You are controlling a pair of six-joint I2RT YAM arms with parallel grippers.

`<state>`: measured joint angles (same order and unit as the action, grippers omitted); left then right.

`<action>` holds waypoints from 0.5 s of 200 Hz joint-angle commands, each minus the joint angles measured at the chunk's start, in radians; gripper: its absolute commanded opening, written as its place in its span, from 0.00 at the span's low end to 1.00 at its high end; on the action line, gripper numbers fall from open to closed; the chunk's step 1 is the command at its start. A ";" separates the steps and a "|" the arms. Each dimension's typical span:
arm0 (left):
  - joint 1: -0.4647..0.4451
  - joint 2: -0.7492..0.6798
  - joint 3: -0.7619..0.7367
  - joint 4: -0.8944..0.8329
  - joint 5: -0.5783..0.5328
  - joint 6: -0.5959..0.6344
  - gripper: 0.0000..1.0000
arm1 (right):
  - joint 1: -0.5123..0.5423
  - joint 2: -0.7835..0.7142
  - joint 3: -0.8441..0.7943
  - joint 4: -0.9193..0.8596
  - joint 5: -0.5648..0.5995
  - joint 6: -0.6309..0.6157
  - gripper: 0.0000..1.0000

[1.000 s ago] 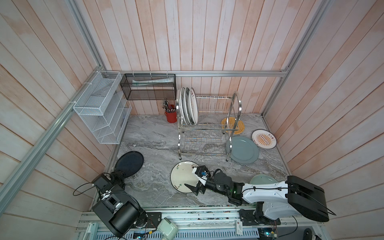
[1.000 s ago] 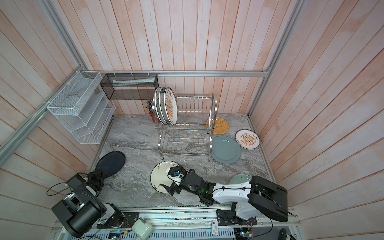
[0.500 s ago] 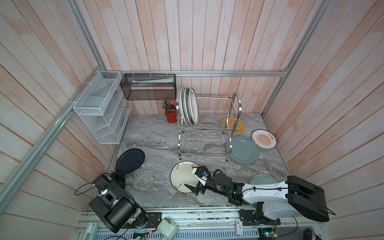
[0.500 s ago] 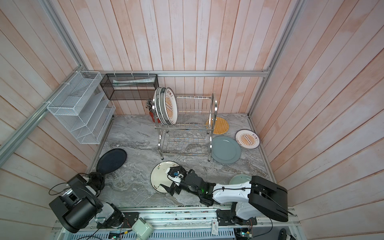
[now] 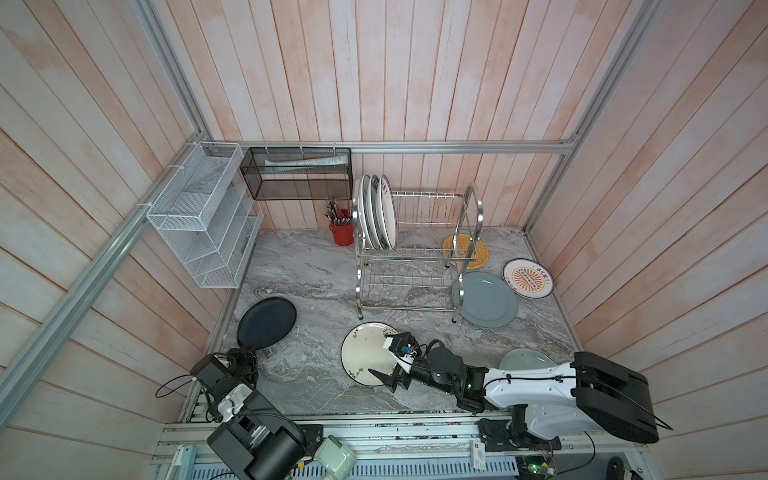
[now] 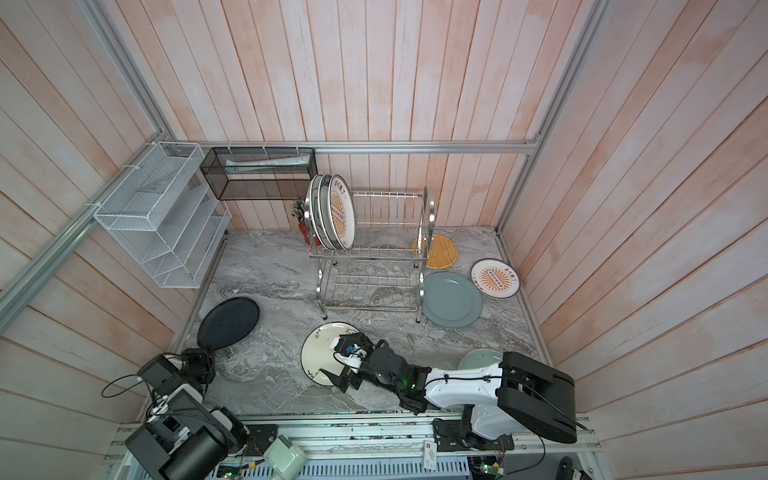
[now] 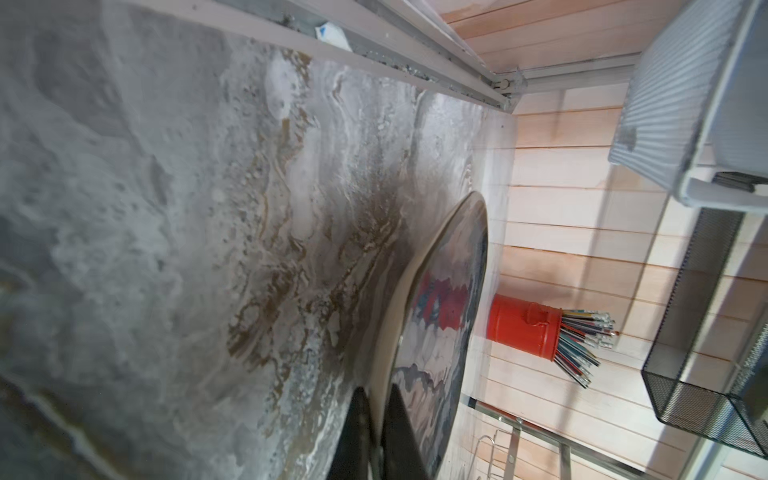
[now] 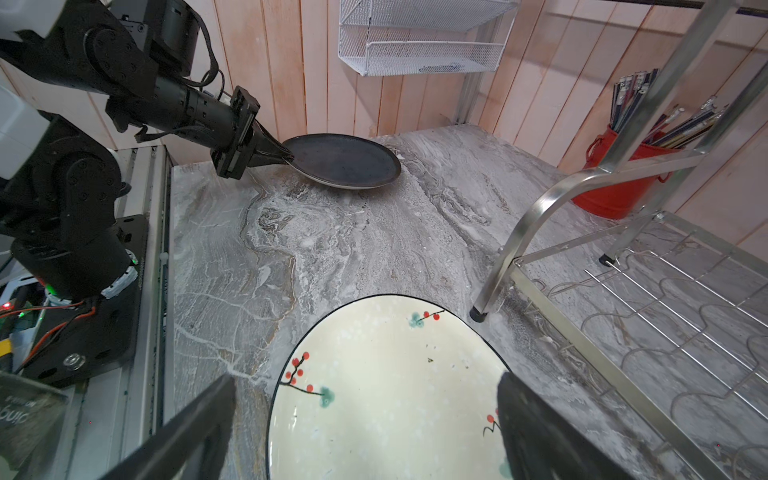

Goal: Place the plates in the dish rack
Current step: 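Grip the dark plate rim with the left gripper and tilt it up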

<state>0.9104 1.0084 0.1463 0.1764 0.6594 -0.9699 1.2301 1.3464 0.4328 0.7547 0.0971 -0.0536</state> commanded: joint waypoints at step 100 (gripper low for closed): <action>-0.117 -0.276 0.138 -0.287 0.210 0.023 0.00 | 0.020 0.045 0.015 0.043 0.117 -0.086 0.98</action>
<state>0.8581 0.7872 0.1856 0.0029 0.8024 -1.0283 1.2407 1.3830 0.4423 0.7570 0.1524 -0.0898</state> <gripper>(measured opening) 0.065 0.978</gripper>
